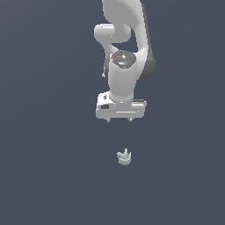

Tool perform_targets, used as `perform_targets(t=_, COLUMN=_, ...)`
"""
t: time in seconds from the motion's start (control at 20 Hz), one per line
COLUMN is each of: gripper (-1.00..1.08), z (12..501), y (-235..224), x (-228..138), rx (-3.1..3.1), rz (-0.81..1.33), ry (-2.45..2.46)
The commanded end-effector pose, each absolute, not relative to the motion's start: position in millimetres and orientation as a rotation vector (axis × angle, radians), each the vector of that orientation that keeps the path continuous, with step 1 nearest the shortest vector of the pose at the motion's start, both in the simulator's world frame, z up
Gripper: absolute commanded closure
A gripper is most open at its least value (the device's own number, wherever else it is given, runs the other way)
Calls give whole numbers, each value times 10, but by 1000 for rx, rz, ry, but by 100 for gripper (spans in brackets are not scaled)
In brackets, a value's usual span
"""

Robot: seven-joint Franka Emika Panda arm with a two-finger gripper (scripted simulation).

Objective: Pick up the object and move it to a goal position.

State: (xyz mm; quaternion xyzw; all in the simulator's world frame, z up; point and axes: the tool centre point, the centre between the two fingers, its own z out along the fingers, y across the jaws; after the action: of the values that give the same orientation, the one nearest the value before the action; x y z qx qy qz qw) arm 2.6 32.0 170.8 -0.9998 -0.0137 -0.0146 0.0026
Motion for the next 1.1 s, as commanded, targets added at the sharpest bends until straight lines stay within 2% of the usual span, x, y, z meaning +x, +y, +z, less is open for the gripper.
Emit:
perform_targets(t=0.0, gripper=-92, z=1699, y=320, x=22, rx=-3141, rz=-46, ry=-59)
perform_targets(t=0.5, gripper=-92, z=1676, y=323, x=94, rx=-3138, rz=-43, ry=27)
perform_targets(t=1.05, gripper=-92, z=1562, y=342, x=380, rx=-3109, rz=-30, ry=369)
